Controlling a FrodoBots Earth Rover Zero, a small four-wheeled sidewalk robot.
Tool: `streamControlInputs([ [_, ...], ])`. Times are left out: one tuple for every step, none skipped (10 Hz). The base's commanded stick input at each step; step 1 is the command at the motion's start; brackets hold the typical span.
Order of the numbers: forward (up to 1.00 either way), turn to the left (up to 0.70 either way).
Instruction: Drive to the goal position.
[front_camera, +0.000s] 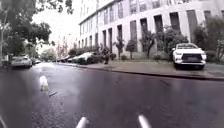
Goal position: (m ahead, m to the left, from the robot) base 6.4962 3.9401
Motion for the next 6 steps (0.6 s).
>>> streamControlInputs([
  [0.7, 0.0],
  [0.7, 0.0],
  [0.7, 0.0],
  [0.7, 0.0],
  [0.7, 0.0],
  [0.7, 0.0],
])
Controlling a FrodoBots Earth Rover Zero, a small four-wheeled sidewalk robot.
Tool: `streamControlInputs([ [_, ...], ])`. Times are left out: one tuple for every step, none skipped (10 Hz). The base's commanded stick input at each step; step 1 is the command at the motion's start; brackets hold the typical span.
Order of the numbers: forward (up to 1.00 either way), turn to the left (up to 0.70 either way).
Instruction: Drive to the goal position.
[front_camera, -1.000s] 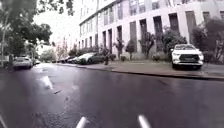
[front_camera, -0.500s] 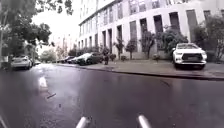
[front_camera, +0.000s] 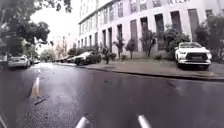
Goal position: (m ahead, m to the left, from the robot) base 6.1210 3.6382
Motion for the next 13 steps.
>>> streamControlInputs([
  [0.7, 0.0],
  [0.7, 0.0],
  [0.7, 0.0],
  [0.7, 0.0],
  [0.7, 0.0],
  [0.7, 0.0],
  [0.7, 0.0],
  [0.7, 0.0],
  [0.7, 0.0],
  [0.7, 0.0],
  [0.7, 0.0],
  [0.7, 0.0],
  [0.7, 0.0],
])
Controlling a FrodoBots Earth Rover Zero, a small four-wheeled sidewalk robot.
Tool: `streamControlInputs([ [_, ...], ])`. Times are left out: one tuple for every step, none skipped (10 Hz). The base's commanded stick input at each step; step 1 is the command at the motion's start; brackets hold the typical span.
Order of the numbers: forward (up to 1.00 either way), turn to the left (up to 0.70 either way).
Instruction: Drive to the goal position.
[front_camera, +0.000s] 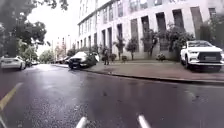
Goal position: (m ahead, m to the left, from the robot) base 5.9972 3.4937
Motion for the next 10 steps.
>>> streamControlInputs([
  [0.7, 0.0],
  [0.7, 0.0],
  [0.7, 0.0],
  [0.7, 0.0],
  [0.7, 0.0],
  [0.7, 0.0],
  [0.7, 0.0],
  [0.7, 0.0],
  [0.6, 0.0],
  [0.1, 0.0],
])
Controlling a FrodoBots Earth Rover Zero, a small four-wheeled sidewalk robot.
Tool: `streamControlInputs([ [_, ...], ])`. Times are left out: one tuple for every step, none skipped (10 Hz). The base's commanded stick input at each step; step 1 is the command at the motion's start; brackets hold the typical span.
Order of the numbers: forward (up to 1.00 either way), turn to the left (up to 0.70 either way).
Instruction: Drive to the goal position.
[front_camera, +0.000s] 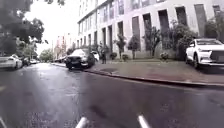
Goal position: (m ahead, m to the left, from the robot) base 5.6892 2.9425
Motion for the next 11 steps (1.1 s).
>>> streamControlInputs([
  [0.0, 0.7],
  [0.0, 0.53],
  [0.0, 0.0],
  [0.0, 0.0],
  [0.0, 0.0],
  [0.0, 0.0],
  [0.0, 0.0],
  [0.0, 0.0],
  [0.0, 0.0],
  [0.0, 0.0],
  [0.62, 0.0],
])
